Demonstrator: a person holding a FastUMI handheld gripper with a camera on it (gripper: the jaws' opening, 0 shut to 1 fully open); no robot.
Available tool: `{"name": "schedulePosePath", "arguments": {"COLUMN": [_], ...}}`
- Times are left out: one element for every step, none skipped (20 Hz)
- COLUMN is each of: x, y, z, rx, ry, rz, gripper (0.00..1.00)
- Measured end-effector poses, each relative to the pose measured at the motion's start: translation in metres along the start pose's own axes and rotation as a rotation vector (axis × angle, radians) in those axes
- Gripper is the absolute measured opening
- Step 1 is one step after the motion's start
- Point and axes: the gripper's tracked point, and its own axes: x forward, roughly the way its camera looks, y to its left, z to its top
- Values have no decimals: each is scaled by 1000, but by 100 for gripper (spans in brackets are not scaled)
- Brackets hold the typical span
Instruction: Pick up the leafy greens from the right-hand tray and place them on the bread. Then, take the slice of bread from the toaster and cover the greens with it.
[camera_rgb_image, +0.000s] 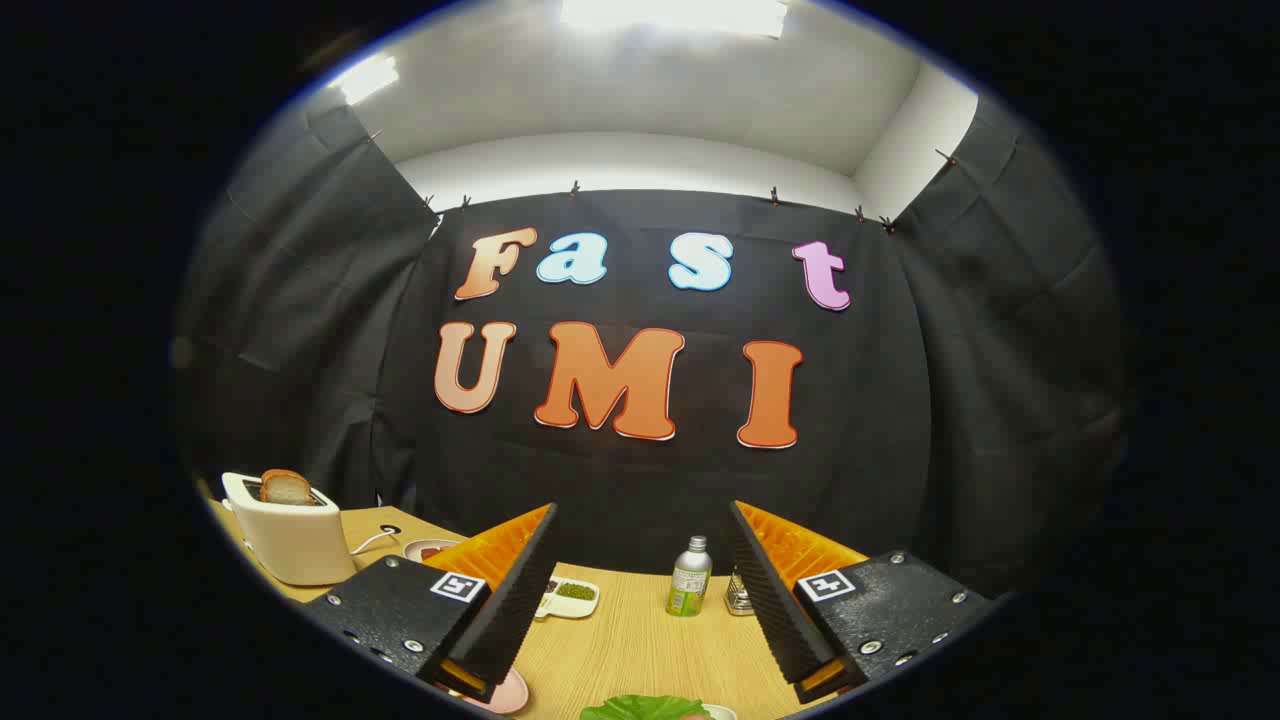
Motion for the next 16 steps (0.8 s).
{"name": "schedulePosePath", "arguments": {"x": [0,0,-1,0,0,1,1,1,0,0,-2,-1,-1,-2,-2,-2], "y": [0,-1,-1,-2,-3,-3,-4,-5,-6,-7,-8,-8,-8,-7,-6,-5], "z": [-1,-2,-2,-3,-2,-3,-4,-3,-3,-3,-2,-1,-1,-2,-2,-5], "rx": [2,2,-1,-4,-5,-2,1,3,4,4,4,5,4,5,8,13], "ry": [3,7,9,11,11,13,16,19,19,19,19,19,20,21,24,36], "rz": [0,-2,-2,-7,-7,-10,-9,-10,-14,-15,-17,-16,-15,-12,-9,-3], "gripper": [97,97,97,98,98,98,97,97,97,97,97,98,97,97,97,97]}}
